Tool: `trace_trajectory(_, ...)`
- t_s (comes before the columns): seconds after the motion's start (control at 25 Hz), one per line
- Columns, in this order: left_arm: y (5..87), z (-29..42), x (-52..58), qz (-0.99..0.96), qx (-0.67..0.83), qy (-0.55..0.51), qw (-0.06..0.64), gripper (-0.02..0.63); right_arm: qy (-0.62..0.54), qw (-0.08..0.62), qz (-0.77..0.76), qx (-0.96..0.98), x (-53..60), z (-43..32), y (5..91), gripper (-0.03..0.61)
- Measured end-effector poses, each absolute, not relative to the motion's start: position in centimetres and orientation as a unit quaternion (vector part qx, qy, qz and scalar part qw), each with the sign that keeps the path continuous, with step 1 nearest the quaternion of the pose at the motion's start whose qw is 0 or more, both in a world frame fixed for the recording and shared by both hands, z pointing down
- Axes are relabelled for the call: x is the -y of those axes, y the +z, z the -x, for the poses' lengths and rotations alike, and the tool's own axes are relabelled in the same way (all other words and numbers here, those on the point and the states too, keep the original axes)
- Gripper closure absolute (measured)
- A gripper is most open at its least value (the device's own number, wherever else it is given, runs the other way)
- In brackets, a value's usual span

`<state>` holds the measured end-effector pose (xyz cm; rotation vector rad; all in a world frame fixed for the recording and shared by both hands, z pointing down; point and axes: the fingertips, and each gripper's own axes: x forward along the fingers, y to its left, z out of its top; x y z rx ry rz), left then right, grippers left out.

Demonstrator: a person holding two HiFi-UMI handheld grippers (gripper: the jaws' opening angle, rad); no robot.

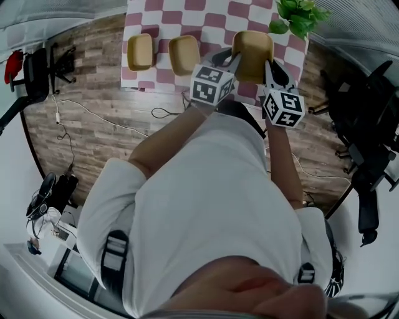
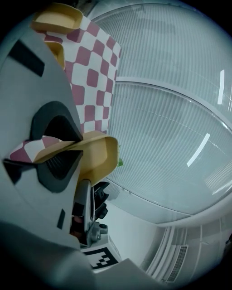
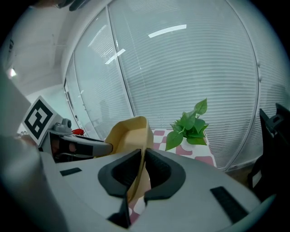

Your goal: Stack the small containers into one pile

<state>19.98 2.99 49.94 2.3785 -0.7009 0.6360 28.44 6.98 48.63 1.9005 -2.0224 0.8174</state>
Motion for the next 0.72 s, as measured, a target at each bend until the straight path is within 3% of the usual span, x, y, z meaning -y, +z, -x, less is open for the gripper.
trace_trajectory(0.72,47.5,-15.7,-3.4,-0.876,0.334,0.215,0.274,0.535,0.266,0.102,-0.619,0.732,-6.7,-24.8,46.8,0.526)
